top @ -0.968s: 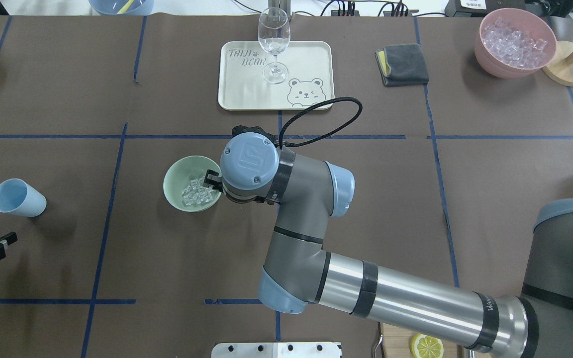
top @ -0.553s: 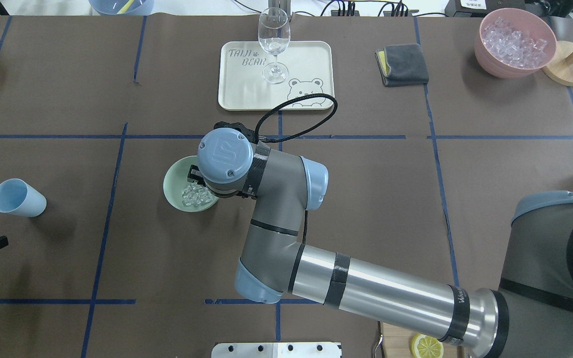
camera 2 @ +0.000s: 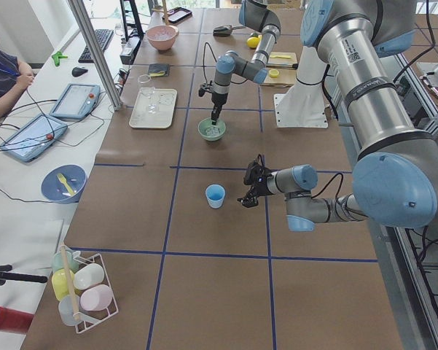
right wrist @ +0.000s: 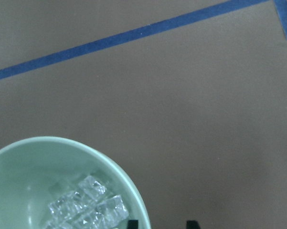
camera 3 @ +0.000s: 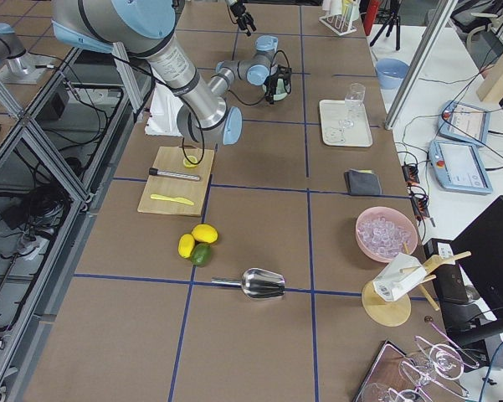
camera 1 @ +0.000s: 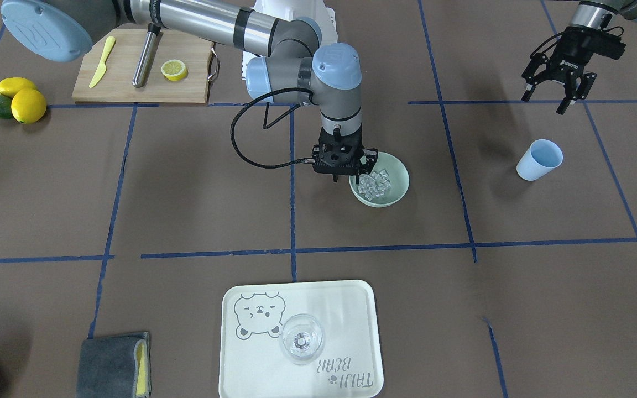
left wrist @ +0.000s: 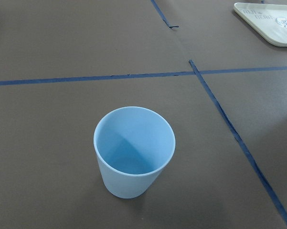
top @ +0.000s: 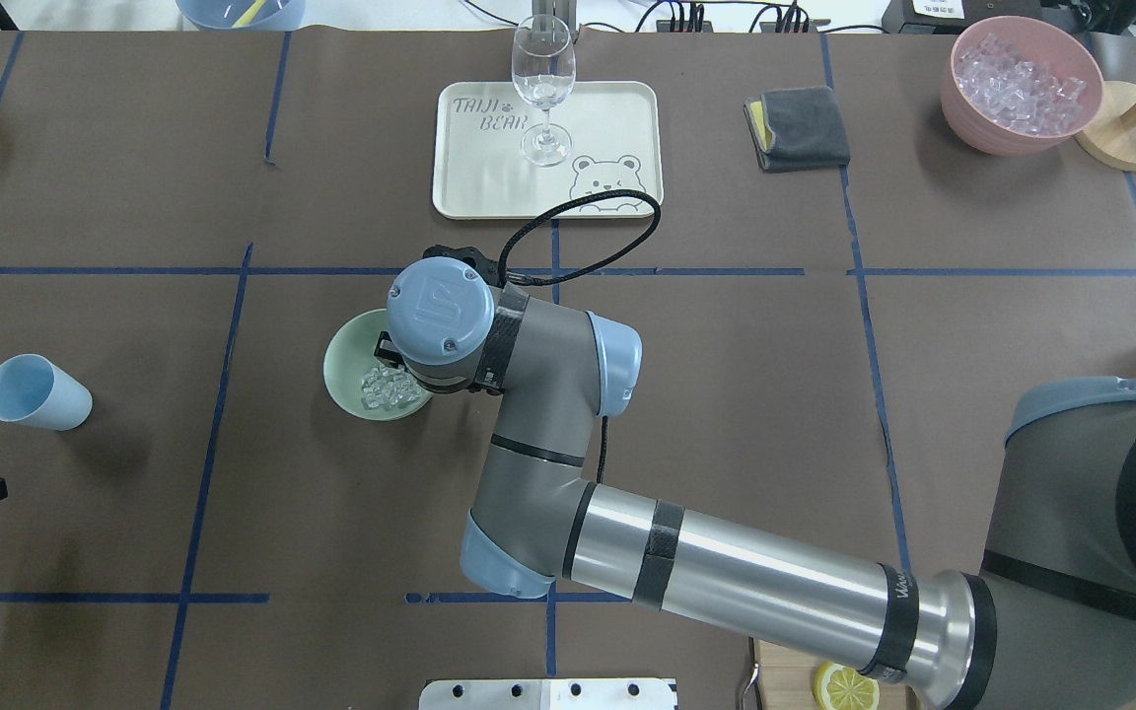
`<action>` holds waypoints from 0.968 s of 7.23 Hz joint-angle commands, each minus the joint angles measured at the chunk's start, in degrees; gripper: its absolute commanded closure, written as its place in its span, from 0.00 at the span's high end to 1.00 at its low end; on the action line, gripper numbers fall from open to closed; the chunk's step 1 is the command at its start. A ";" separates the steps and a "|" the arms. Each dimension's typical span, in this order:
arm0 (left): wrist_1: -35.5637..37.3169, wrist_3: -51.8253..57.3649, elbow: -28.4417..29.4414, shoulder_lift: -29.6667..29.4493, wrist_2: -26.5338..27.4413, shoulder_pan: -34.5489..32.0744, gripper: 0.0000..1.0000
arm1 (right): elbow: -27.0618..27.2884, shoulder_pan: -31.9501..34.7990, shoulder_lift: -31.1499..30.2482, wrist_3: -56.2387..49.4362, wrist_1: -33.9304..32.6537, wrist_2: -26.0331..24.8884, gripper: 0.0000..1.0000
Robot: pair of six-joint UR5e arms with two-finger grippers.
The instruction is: Pour ice into bowl
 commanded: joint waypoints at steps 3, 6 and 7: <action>10.41 0.90 -9.54 1.05 -17.41 -14.32 1.00 | 1.11 0.57 1.38 -1.48 -0.07 1.82 0.00; 25.71 7.45 -13.88 -6.03 -28.07 -22.77 1.00 | 10.47 3.55 -2.54 -1.66 -4.61 7.19 0.00; 32.73 14.38 -14.07 -10.07 -32.02 -30.90 1.00 | 17.13 4.35 -6.83 -3.22 -7.42 7.28 0.00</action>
